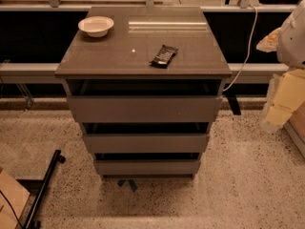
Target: Open middle drawer
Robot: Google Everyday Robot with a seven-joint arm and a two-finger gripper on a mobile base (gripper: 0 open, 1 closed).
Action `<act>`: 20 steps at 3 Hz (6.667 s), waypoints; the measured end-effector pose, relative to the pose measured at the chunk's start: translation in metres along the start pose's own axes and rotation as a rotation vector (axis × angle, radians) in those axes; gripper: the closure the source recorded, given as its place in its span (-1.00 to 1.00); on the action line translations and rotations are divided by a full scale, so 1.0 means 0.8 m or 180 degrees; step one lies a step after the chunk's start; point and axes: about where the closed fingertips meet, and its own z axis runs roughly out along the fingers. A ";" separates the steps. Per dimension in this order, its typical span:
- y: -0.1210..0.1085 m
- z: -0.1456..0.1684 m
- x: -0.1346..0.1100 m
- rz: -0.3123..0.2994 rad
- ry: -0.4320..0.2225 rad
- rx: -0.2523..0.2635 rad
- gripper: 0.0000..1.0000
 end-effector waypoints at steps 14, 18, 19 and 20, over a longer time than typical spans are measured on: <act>0.015 0.437 -0.023 0.0437 -0.0875 -0.0319 -1.00; 0.008 0.519 -0.016 0.0718 -0.1076 -0.0328 -1.00; -0.001 0.562 -0.009 0.0823 -0.1234 -0.0325 -1.00; -0.015 0.602 -0.002 0.0895 -0.1378 -0.0347 -1.00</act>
Offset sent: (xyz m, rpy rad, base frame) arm 0.0270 0.0092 -0.0345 -0.0071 -0.0942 0.0339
